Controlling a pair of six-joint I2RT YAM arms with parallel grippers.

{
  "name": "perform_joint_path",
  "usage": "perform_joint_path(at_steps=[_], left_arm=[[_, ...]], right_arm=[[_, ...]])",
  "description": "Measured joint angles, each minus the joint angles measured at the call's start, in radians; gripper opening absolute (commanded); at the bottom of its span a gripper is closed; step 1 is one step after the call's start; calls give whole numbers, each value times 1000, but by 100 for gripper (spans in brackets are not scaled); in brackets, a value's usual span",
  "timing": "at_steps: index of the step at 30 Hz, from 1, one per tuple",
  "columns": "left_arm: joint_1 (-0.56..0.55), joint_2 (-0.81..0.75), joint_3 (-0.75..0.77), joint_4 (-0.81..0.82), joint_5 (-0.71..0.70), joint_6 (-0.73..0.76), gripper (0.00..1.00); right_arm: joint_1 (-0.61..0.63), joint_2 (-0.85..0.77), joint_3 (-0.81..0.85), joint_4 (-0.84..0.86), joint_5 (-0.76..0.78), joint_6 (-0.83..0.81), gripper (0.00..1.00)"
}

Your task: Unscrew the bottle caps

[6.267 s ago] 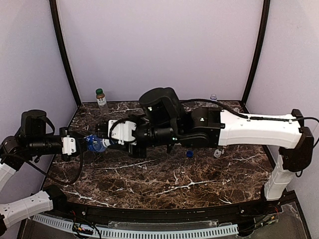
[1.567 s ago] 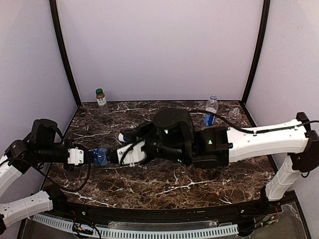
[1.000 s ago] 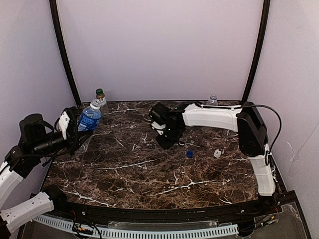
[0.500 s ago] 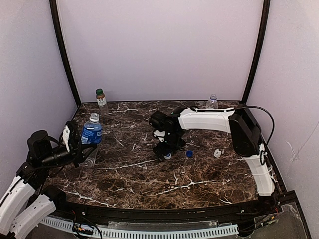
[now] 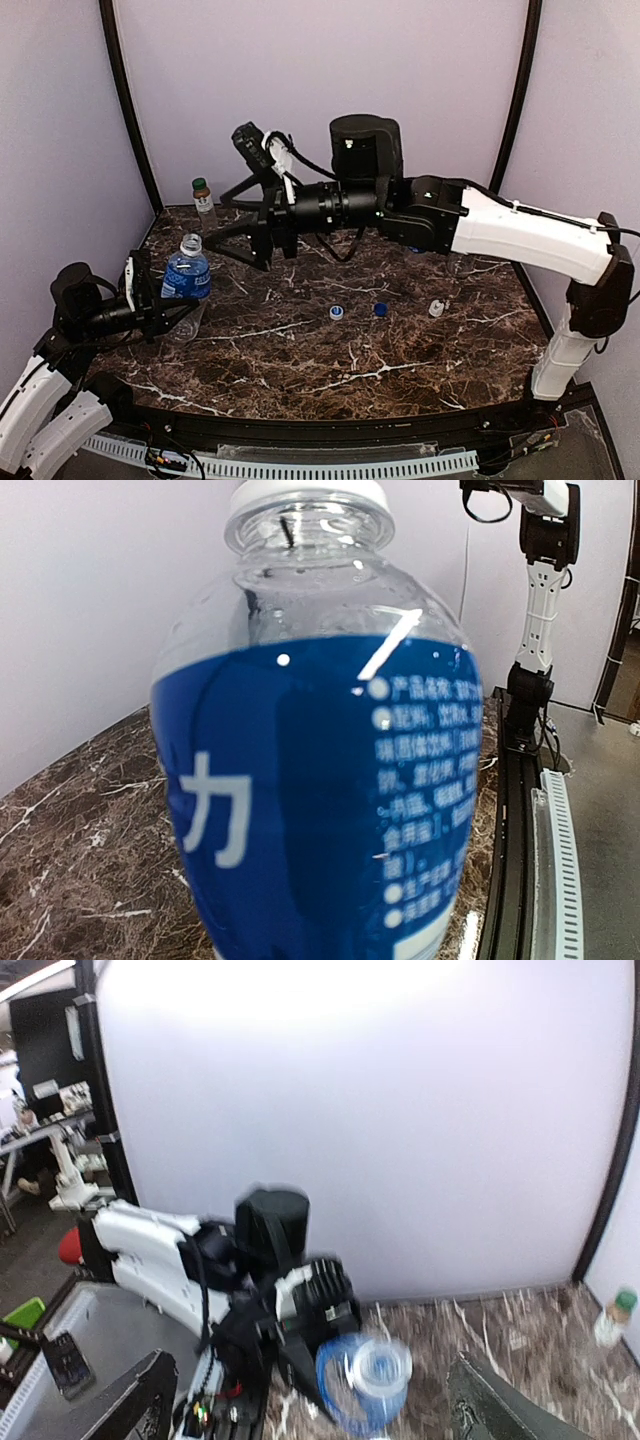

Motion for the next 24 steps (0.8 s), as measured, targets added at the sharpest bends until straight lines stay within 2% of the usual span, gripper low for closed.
perform_joint_path(at_steps=[4, 10, 16, 19, 21, 23, 24], left_arm=[[0, 0, 0, 8, 31, 2, 16], [0, 1, 0, 9, 45, 3, 16], [0, 1, 0, 9, 51, 2, 16], [0, 2, 0, 11, 49, -1, 16], [1, 2, 0, 14, 48, -1, 16], [3, 2, 2, 16, 44, -2, 16], [5, 2, 2, 16, 40, -2, 20]], right_arm=[[9, 79, 90, 217, -82, 45, 86], [3, 239, 129, 248, -90, 93, 73], [4, 295, 129, 220, -88, 137, 44], [4, 296, 137, 220, -88, 146, 20], [4, 296, 140, 220, -92, 153, 0], [4, 296, 142, 218, -94, 154, 0], [4, 296, 144, 217, -94, 154, 0]])
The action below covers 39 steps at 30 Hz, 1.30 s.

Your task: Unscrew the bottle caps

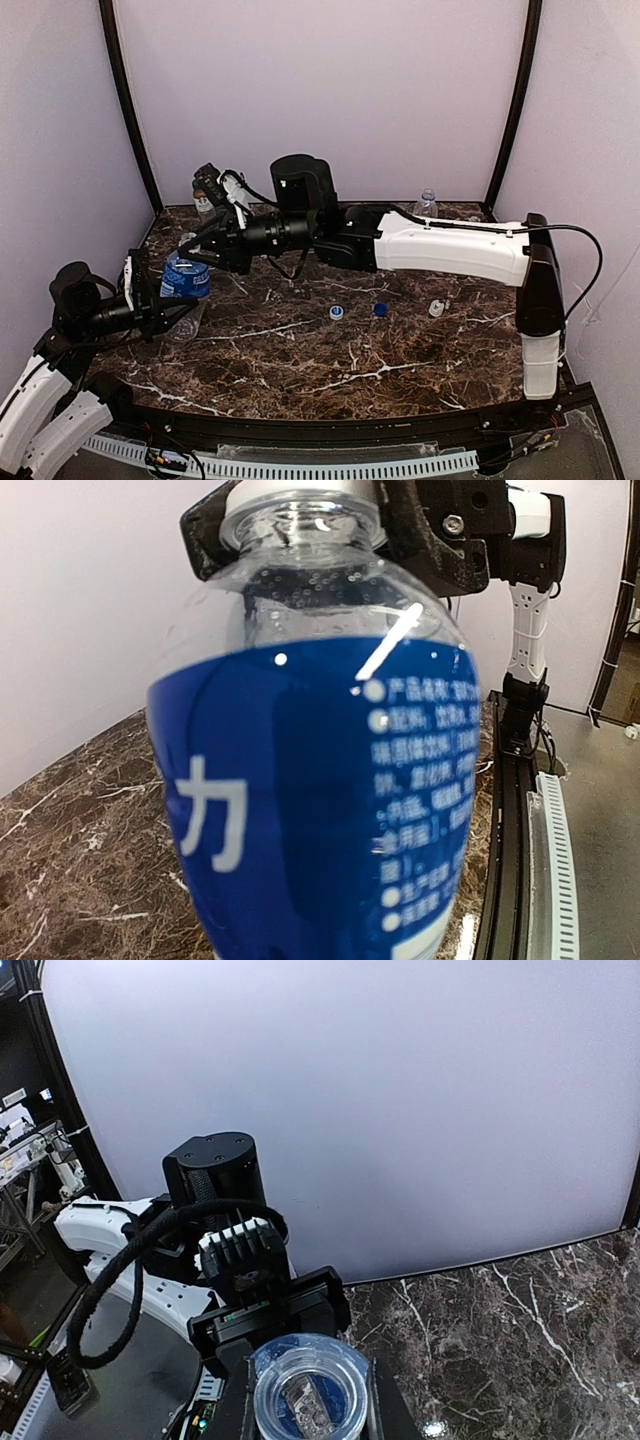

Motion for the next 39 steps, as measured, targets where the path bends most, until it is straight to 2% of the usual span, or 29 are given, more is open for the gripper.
perform_joint_path(at_steps=[1, 2, 3, 4, 6, 14, 19, 24, 30, 39], left_arm=[[0, 0, 0, -1, -5, 1, 26], [0, 0, 0, -1, -7, 2, 55], [0, 0, 0, -1, -8, 2, 77], [0, 0, 0, -1, -10, 6, 93], [0, 1, 0, -3, -20, 8, 98], [0, -2, 0, -2, -106, -8, 99], [6, -12, 0, -2, -206, -17, 99], [28, -38, -16, -2, -272, -18, 99], [54, -50, -56, -9, -308, -18, 99], [64, -54, -58, -9, -315, -18, 99]], right_arm=[[0, 1, 1, -3, 0, 1, 0], [-1, 1, 1, -6, 0, 1, 0], [-1, 1, 1, -6, 0, 0, 0], [-1, 1, 1, -6, 2, -1, 0], [-3, -3, 1, -14, 18, -7, 0], [-63, -99, -103, -129, 213, -30, 0], [-209, -214, -233, -171, 441, -56, 0], [-384, -233, -314, -170, 610, -79, 0], [-509, -191, -383, -147, 673, -93, 0], [-520, -156, -480, 0, 661, -97, 0]])
